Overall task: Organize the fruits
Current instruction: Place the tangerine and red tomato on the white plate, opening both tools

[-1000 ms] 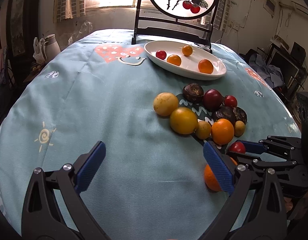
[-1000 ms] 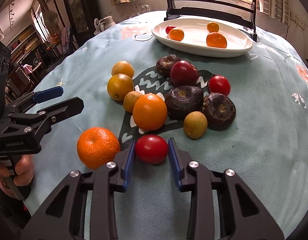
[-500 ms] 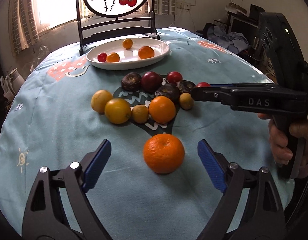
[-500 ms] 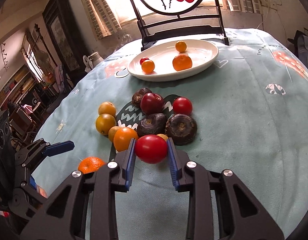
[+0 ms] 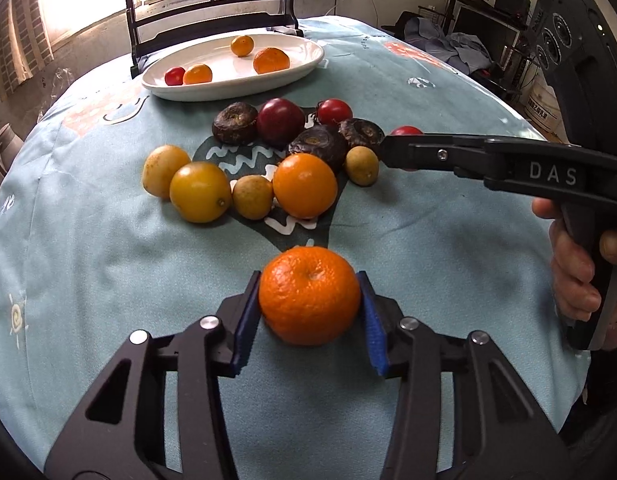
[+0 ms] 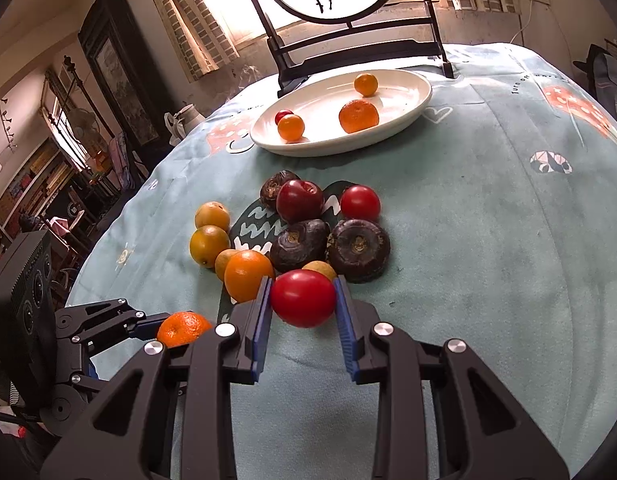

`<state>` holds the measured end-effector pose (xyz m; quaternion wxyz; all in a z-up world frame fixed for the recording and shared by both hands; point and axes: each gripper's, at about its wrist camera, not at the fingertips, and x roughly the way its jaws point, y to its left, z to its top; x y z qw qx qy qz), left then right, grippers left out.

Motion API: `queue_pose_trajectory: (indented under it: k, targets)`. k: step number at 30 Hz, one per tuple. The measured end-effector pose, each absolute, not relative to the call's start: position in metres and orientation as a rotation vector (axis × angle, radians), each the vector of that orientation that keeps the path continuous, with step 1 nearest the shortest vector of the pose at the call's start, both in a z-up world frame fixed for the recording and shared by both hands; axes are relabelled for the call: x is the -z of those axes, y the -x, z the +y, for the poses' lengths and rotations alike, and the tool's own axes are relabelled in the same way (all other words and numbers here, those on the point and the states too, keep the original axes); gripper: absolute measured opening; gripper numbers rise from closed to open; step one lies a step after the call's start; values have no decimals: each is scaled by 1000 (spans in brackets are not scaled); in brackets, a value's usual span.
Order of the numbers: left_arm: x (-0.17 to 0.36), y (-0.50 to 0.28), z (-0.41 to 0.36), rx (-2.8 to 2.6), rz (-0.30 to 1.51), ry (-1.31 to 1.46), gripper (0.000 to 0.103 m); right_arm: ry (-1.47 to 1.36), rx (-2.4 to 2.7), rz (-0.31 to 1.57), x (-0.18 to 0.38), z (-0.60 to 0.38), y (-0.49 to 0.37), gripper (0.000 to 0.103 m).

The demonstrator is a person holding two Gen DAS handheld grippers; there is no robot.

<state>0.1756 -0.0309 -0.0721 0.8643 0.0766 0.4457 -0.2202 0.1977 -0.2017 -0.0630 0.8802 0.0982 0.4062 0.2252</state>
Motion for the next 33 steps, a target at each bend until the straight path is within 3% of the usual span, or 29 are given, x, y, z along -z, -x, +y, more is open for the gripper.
queue_pose_trajectory:
  k: [10,19,26,32,33]
  targets:
    - [33,-198,-12,483,891,-90,46,-218,-491,834,58,-203,-200,31]
    - [-8,-309,-14,386,833,-43,46,-195,-414,711,20,-207,-286,31]
    - [2,-417,-32,325,878,-44,46,-266,-330,753,37,-216,-389,31]
    - [31,-462,-40,297,958,-54,47,-220,-330,804,59,-211,-422,32]
    - [31,-463,-40,287,951,-53,58,-213,-333,803,59,-210,-423,34]
